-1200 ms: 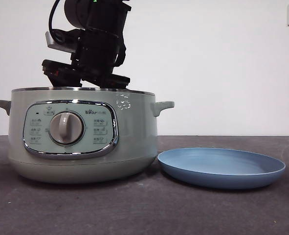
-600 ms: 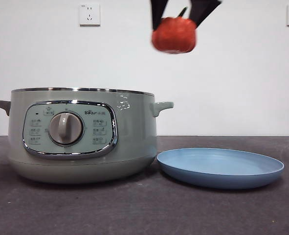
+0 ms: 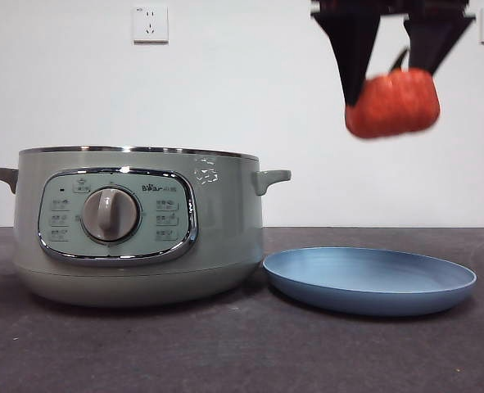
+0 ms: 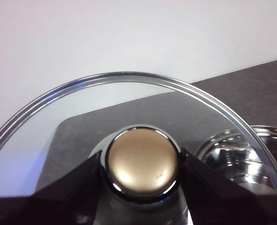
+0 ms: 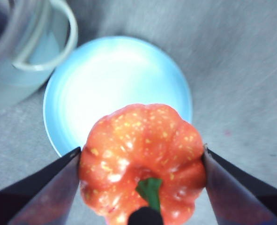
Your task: Take the pumpkin out from the steamer,put the pumpkin in the blue plate,close the lid
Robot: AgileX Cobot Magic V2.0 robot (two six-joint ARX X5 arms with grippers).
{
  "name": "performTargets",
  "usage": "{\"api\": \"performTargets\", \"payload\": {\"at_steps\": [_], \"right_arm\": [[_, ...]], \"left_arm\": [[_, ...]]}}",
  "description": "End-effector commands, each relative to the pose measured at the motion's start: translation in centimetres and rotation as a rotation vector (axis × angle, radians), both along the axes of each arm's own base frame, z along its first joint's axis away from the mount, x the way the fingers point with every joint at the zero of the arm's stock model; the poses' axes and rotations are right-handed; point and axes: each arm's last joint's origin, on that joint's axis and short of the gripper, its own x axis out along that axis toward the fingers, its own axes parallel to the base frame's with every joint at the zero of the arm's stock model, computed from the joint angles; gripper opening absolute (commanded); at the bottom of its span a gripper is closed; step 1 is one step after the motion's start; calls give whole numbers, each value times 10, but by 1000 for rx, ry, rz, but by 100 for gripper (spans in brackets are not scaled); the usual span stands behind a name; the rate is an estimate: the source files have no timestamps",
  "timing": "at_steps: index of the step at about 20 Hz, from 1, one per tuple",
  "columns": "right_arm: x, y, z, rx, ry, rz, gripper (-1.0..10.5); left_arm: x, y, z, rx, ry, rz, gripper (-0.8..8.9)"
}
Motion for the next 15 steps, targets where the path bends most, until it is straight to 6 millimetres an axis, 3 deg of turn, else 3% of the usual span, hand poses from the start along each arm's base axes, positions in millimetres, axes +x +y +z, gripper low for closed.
{"api": "performTargets", "payload": {"at_steps": [1, 4, 7, 15], "right_arm": [[-1, 0, -33, -3, 17, -15, -12], [4, -3, -73, 30, 16, 0, -10], [12, -9, -100, 155, 25, 16, 4], [34, -27, -124, 204, 58, -33, 11]], "left_arm": [[-4, 2, 8, -20, -63, -6, -9], [-4, 1, 8, -20, -63, -8, -9], [-4, 1, 8, -23, -63, -8, -9], [-3, 0, 8, -32, -60, -32, -9]]}}
